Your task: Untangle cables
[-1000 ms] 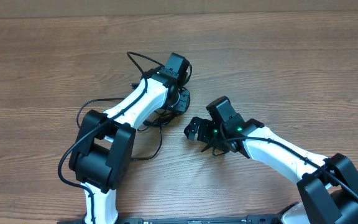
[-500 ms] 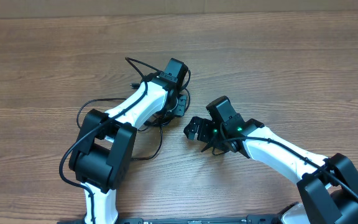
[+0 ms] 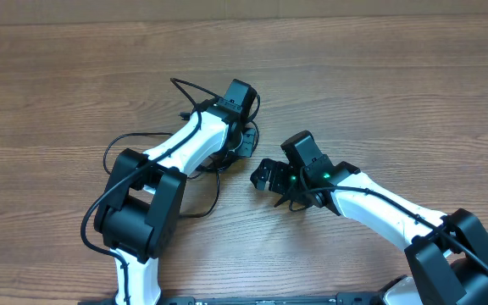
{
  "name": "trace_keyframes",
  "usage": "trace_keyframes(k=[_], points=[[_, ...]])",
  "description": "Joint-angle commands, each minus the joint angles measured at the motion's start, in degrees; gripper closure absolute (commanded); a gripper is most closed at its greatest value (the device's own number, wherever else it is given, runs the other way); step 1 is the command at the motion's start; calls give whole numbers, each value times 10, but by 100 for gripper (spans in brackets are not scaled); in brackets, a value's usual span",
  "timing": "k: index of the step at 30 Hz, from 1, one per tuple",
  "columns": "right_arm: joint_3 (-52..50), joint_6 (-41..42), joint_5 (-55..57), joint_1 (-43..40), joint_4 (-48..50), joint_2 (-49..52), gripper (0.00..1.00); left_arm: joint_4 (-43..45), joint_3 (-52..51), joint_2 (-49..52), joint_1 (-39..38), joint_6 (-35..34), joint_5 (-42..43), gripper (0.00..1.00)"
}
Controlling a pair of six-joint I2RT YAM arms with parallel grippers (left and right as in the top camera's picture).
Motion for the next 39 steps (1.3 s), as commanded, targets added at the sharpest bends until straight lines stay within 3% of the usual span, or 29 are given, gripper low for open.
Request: trace_keyframes(k=[1, 9, 17, 18, 20, 24, 27, 30, 39], points=[[0, 2, 3, 3, 5, -13, 0, 8, -4, 4, -3, -2, -8, 96], [0, 2, 3, 3, 5, -13, 0, -54, 55, 4, 2, -2, 9, 96], [0, -50, -62, -1, 10, -13, 0, -173, 162, 4, 53, 52, 186, 96], [0, -49, -63, -4, 10, -13, 4, -182, 170, 4, 61, 62, 214, 96], [0, -43, -102, -21, 21, -13, 28, -198, 182, 4, 85, 91, 295, 96], [0, -43, -214, -65, 76, -13, 44, -217, 183, 4, 129, 132, 422, 96], [0, -39, -290, -93, 136, -13, 39, -228, 183, 4, 151, 156, 483, 96], [0, 19, -297, -111, 174, -13, 36, -236, 183, 4, 160, 156, 488, 96], [0, 121, -130, -106, 182, -13, 38, -259, 183, 4, 154, 168, 553, 96]])
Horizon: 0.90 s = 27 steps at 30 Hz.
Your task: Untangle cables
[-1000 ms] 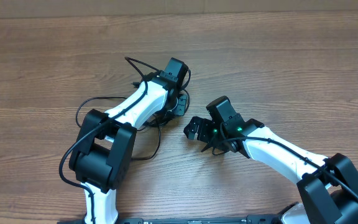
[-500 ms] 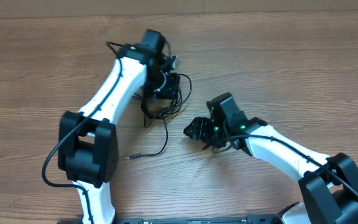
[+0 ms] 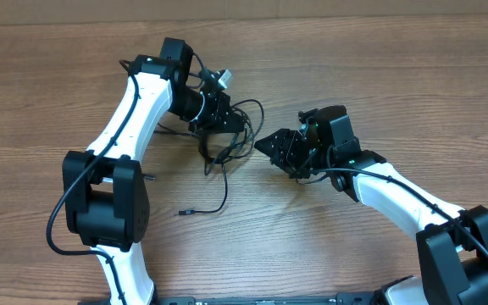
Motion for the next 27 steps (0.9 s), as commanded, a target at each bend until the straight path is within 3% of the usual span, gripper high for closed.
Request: trace_keyframes(k=[1, 7, 15, 23, 27], points=[[1, 60, 94, 5, -4, -13, 39, -3, 14, 3, -6, 21, 58, 96], [1, 77, 155, 5, -6, -13, 41, -18, 14, 3, -12, 39, 58, 96], [1, 68, 109, 6, -8, -13, 41, -26, 14, 3, -23, 53, 14, 96], [1, 29, 52, 6, -37, -13, 59, -30, 14, 3, -23, 53, -35, 96], [1, 30, 52, 6, -46, -13, 60, -30, 14, 3, -24, 53, -38, 96]])
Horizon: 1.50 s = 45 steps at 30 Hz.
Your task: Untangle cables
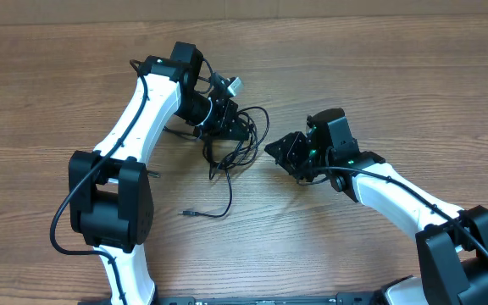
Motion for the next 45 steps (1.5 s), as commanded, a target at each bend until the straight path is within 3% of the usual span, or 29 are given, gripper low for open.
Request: trace_keyframes(k=[1, 17, 23, 28, 34, 45], points=[[1, -9, -12, 3, -2, -13, 60, -1, 14, 3, -3, 13, -11, 96], [1, -9, -8, 4, 41, -13, 59, -16, 13, 3, -40, 14, 6, 96], [1, -9, 47, 22, 34, -13, 60, -16, 13, 3, -48, 16, 34, 96], [1, -9, 132, 37, 8, -13, 71, -16, 13, 3, -46, 27, 71, 96], [1, 8, 242, 33, -70, -13, 96, -24, 13, 3, -43, 40, 75, 96], [1, -41, 251, -38, -161, -13, 96, -70, 13, 3, 19, 79, 76, 96]])
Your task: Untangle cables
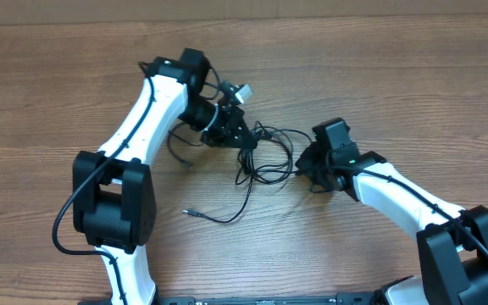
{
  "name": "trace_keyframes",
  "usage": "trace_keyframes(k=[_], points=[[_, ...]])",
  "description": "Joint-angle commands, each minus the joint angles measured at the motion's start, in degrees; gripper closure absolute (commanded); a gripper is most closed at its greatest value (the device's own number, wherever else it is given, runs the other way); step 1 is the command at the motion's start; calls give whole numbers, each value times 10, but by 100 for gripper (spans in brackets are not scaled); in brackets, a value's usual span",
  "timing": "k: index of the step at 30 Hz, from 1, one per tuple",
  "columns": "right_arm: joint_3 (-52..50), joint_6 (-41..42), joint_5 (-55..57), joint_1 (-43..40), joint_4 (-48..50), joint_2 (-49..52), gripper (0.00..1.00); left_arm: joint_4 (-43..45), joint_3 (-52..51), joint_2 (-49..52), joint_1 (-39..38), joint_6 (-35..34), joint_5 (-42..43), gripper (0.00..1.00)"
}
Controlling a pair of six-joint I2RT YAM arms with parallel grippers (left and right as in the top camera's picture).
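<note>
A tangle of thin black cables (pixel 263 158) lies and hangs at the table's middle. One loose plug end (pixel 188 213) trails toward the front on the wood. My left gripper (pixel 237 133) is shut on the top of the tangle, with a white connector (pixel 242 91) sticking up just behind it. From the right, my right gripper (pixel 303 166) points down at the outer loop of the tangle and touches or nearly touches it. Its jaws are foreshortened, so whether they grip the cable does not show.
The wooden table (pixel 413 76) stretches around both arms. The left arm's own black supply cable (pixel 62 224) loops beside its base at the front left. The right arm's base sits at the front right corner.
My left gripper has shifted a little right and toward the front with the tangle. The loops have spread to the right and now reach my right gripper, which has tipped downward at their edge.
At first my left gripper was down on the tangle at the table's middle, the right one open beside it. Then the left held the tangle farther back and left, a plug end trailing. Both grippers have since come closer, and the loops now span between them.
</note>
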Motion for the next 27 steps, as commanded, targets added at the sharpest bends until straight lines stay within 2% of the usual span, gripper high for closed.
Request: trace_keyframes(k=[1, 7, 13, 16, 22, 27], points=[[1, -42, 22, -29, -16, -13, 96, -10, 13, 3, 31, 33, 15, 96], [1, -90, 36, -85, -67, -13, 96, -31, 13, 3, 88, 49, 14, 96], [1, -91, 91, -130, -118, -13, 96, -42, 12, 3, 140, 59, -14, 96], [1, -89, 86, -139, -126, -13, 96, -41, 10, 3, 155, 49, -63, 96], [1, -89, 19, -139, -123, -13, 96, -22, -7, 3, 150, -68, -241, 96], [1, -92, -51, -139, -117, -13, 96, -4, -35, 3, 129, -106, -324, 96]])
